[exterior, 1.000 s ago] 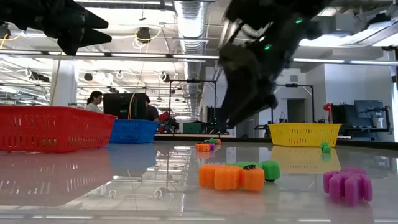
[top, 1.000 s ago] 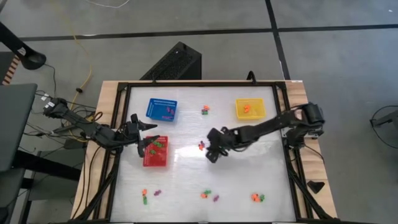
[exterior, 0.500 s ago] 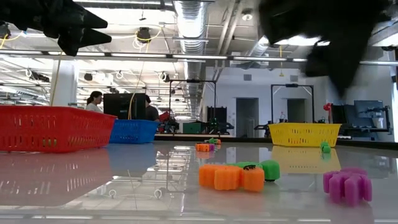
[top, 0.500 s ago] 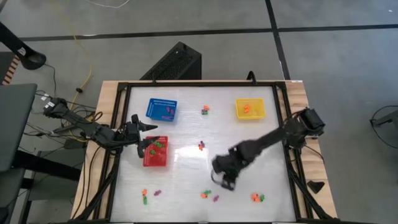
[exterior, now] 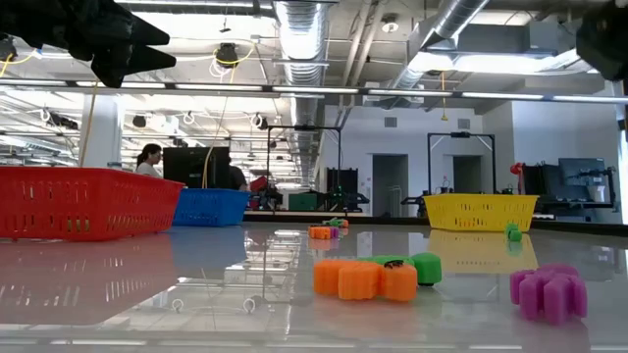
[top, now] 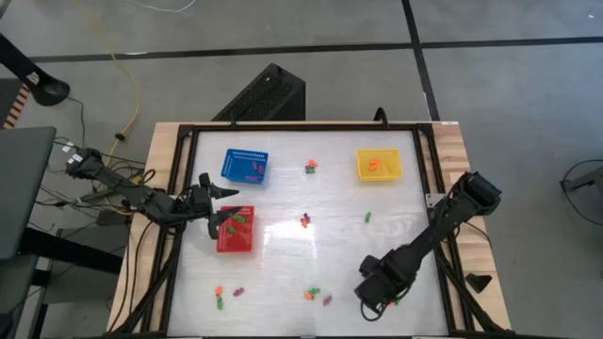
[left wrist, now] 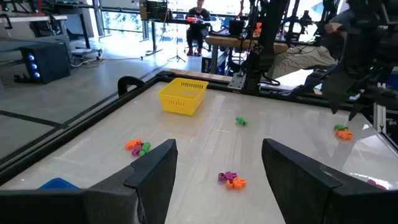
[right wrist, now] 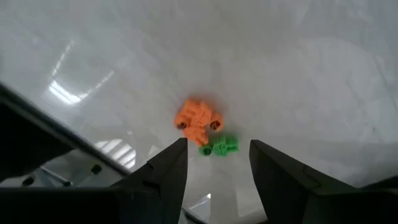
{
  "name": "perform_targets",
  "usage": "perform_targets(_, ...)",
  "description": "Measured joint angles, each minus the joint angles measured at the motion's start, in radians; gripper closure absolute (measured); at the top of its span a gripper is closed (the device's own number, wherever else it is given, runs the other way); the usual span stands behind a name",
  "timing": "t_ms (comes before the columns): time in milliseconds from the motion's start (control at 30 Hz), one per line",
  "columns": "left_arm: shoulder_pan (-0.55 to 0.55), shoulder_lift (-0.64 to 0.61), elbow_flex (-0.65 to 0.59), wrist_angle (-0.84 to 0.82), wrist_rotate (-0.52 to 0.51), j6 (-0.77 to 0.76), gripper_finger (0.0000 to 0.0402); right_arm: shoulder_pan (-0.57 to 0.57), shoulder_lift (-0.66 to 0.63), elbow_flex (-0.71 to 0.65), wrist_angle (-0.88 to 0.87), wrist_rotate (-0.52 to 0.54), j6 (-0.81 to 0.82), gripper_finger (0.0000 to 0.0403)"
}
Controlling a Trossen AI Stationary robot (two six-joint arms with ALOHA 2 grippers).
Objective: Sort Halloween decoration
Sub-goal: Put the orange skeleton toy into the yellow bin
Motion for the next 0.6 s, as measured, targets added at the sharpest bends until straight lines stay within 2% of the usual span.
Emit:
perform_targets(167, 0.000, 0.000, 0.000, 0.000, 0.001, -0.024, 0.0175, 0.008, 0.000, -0.091, 0.136, -0.027, 0.045, 0.0200)
perform_targets(600, 0.000, 0.000, 0.000, -0.001, 0.001, -0.026, 0.0175, 0.025, 0.028, -0.103, 0.182, -0.028, 0.264, 0.0200)
